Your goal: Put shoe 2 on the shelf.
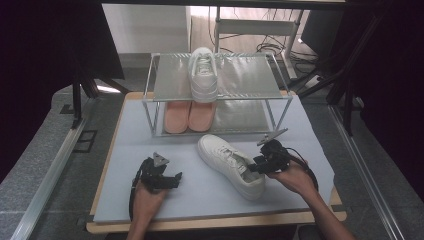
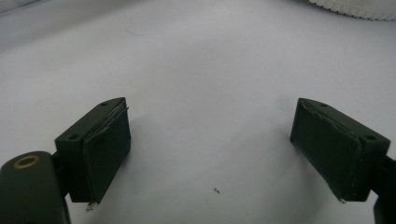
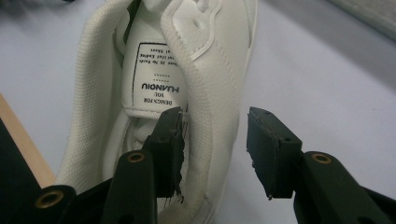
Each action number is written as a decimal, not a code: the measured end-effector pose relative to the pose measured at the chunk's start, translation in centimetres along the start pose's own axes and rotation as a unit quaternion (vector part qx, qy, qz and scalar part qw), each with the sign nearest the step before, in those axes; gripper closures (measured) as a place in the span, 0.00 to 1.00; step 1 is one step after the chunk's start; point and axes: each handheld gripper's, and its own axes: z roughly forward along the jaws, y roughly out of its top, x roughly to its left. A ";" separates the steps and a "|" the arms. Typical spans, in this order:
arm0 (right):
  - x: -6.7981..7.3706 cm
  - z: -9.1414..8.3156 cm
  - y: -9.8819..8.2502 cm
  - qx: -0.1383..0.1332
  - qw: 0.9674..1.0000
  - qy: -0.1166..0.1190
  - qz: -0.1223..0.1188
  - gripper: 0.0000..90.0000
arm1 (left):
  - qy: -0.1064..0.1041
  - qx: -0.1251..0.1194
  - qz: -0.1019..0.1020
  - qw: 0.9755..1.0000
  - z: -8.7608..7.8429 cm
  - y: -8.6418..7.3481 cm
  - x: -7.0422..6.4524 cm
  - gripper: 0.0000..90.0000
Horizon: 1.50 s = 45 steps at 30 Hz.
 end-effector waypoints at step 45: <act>-3.4 -1.8 -1.2 -0.052 0.975 0.117 0.180 0.91 | 0.000 0.000 -0.001 1.000 0.0 0.0 0.0 0.14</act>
